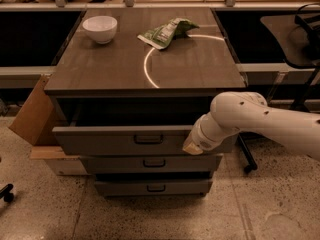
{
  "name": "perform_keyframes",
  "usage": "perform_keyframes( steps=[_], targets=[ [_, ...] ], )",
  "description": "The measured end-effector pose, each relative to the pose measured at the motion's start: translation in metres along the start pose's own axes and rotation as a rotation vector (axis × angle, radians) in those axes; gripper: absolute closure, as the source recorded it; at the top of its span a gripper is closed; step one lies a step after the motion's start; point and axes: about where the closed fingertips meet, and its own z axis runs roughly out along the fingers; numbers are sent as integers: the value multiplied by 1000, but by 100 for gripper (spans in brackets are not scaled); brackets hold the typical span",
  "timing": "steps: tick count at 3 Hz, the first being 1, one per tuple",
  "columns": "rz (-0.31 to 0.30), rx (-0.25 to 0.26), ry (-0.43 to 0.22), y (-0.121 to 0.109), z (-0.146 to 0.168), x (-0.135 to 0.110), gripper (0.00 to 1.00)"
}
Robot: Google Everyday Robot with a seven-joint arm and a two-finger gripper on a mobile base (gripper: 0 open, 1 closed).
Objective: Close top drawer
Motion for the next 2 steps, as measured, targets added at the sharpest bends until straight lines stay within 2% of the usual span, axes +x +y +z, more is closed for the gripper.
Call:
perform_keyframes(
  steps=[1, 2],
  targets=[
    [10, 4, 15, -15, 3, -4, 100],
    [-17, 12, 39, -46, -9, -31, 100]
  ],
)
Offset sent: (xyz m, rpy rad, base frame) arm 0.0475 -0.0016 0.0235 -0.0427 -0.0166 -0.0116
